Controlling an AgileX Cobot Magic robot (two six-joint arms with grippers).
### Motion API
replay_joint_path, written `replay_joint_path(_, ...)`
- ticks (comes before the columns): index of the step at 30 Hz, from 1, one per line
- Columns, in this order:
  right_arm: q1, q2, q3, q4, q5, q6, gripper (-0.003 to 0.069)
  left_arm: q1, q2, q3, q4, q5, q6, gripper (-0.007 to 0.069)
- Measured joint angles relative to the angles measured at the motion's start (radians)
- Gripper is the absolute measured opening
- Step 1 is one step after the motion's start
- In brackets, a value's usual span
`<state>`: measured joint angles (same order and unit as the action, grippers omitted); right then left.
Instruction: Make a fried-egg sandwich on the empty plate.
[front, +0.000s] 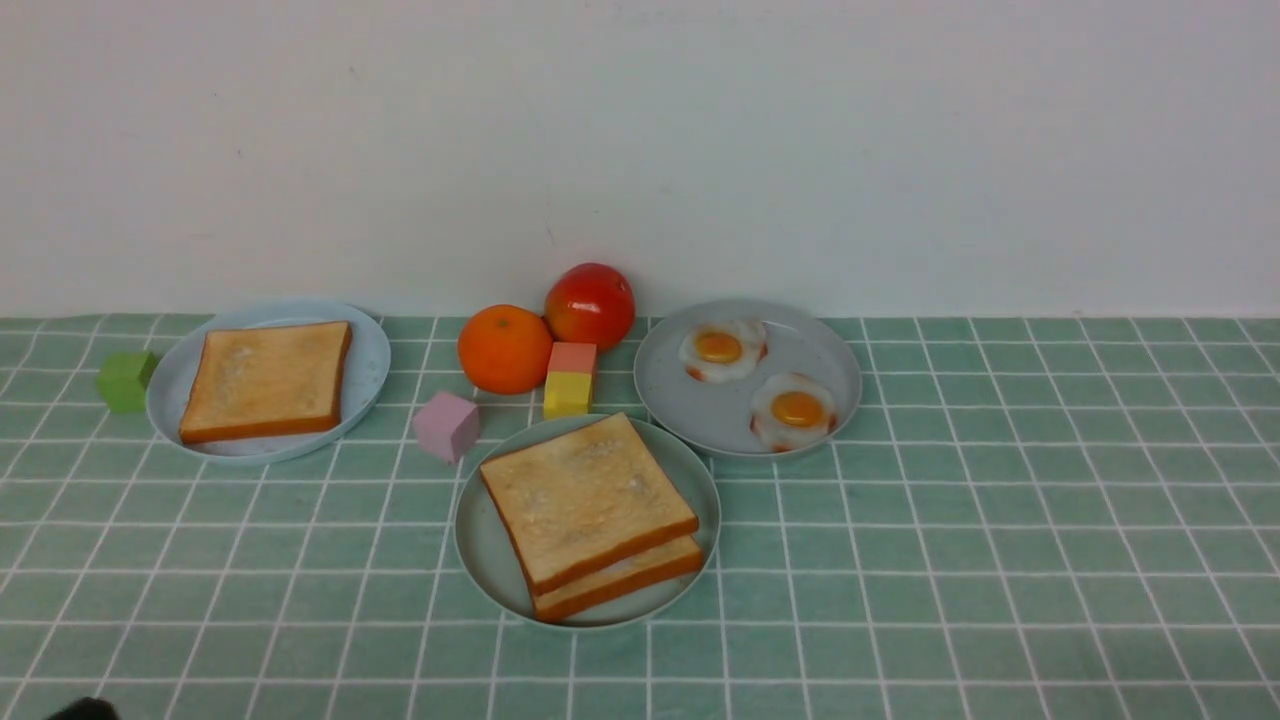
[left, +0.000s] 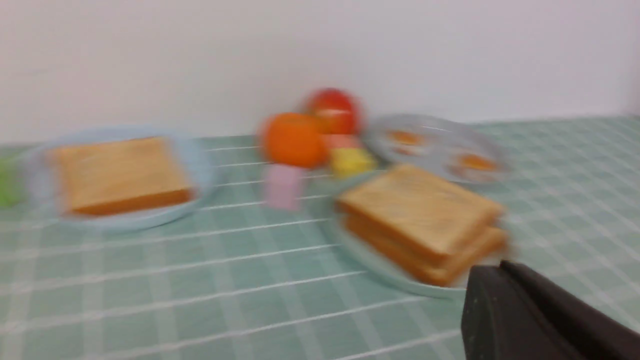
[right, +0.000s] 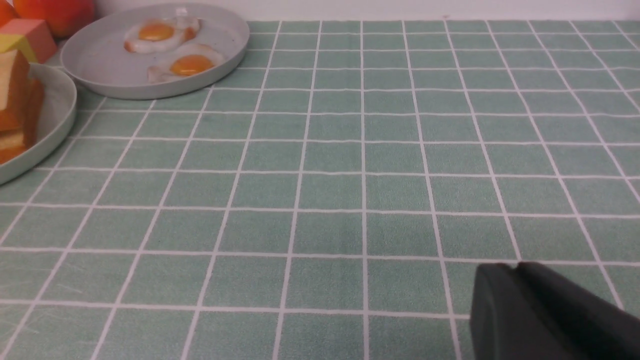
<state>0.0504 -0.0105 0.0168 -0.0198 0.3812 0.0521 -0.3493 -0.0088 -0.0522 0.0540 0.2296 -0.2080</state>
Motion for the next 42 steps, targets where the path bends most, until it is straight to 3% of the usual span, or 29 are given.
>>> replay_joint_path(4,0.000,0.000,0.000,0.000,0.000,0.000,0.0064,0.202,-0.002,0.067,-0.031,-0.026,-0.053,-0.0013)
replay_joint_path(6,0.000,0.000,0.000,0.000,0.000,0.000,0.0066,0.243,-0.002,0.074,-0.041,-0.017,-0.070,-0.0013)
replay_joint_path(8,0.000,0.000,0.000,0.000,0.000,0.000,0.0071,0.324,-0.002,0.079,-0.054,0.087,-0.112,-0.0013)
replay_joint_path(11,0.000,0.000,0.000,0.000,0.000,0.000,0.0076,0.336,-0.002,0.084,-0.054,0.141,-0.130,-0.0013)
replay_joint_path(42,0.000,0.000,0.000,0.000,0.000,0.000,0.0117,0.337,-0.002,0.084,-0.060,0.139,-0.136,-0.0013)
